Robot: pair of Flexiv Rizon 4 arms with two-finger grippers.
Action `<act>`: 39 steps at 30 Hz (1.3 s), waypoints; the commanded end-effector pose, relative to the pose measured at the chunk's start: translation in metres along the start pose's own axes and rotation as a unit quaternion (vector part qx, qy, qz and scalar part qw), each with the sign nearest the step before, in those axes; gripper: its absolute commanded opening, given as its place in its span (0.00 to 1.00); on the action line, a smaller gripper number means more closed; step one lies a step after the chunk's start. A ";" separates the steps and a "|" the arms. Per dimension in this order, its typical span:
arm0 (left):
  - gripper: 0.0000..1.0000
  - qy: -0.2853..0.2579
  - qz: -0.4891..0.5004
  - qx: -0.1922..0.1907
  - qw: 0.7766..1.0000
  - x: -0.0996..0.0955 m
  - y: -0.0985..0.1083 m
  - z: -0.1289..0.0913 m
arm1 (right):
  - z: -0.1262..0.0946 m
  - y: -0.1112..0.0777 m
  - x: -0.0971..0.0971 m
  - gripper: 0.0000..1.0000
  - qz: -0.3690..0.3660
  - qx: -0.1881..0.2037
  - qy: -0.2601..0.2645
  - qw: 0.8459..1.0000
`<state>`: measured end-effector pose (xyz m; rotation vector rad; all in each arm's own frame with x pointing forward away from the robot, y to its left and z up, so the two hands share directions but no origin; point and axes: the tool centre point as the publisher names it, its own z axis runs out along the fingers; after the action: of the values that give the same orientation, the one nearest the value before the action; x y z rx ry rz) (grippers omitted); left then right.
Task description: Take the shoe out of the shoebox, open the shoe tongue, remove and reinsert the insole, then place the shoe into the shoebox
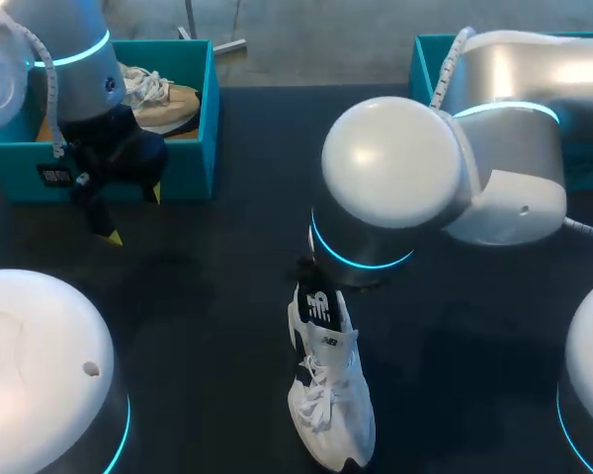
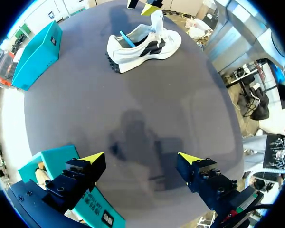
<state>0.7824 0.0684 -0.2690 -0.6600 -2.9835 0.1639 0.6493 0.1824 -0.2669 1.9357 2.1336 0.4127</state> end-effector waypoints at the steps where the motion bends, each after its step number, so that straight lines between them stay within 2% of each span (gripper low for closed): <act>1: 1.00 -0.002 -0.001 0.004 1.000 0.002 0.011 0.000 | 0.011 -0.008 0.023 0.46 0.073 -0.028 -0.148 0.986; 7: 1.00 -0.002 -0.001 0.004 1.000 0.002 0.011 0.000 | 0.017 -0.010 0.035 0.42 0.062 -0.043 -0.149 0.986; 11: 1.00 -0.002 -0.001 0.004 1.000 0.002 0.011 0.000 | 0.024 -0.010 0.042 0.35 0.063 -0.046 -0.150 0.986; 12: 1.00 -0.002 -0.001 0.004 1.000 0.002 0.011 0.000 | 0.025 -0.010 0.045 0.29 0.063 -0.046 -0.152 0.985; 14: 1.00 -0.002 -0.001 0.004 1.000 0.002 0.011 0.000 | 0.029 -0.009 0.048 0.05 0.061 -0.049 -0.154 0.985; 15: 1.00 -0.002 -0.001 0.004 1.000 0.002 0.011 0.000 | 0.032 -0.009 0.049 0.00 0.061 -0.051 -0.155 0.985; 27: 1.00 -0.002 -0.001 0.004 1.000 0.002 0.011 0.000 | 0.045 -0.001 0.052 0.00 0.071 -0.106 -0.173 0.977; 39: 1.00 -0.002 -0.001 0.004 1.000 0.002 0.011 0.000 | 0.067 0.006 0.039 0.00 0.087 -0.118 -0.177 0.973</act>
<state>0.7865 0.0780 -0.2699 -0.6551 -2.9833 0.1792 0.6786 0.2155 -0.3126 1.6461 2.1932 0.5117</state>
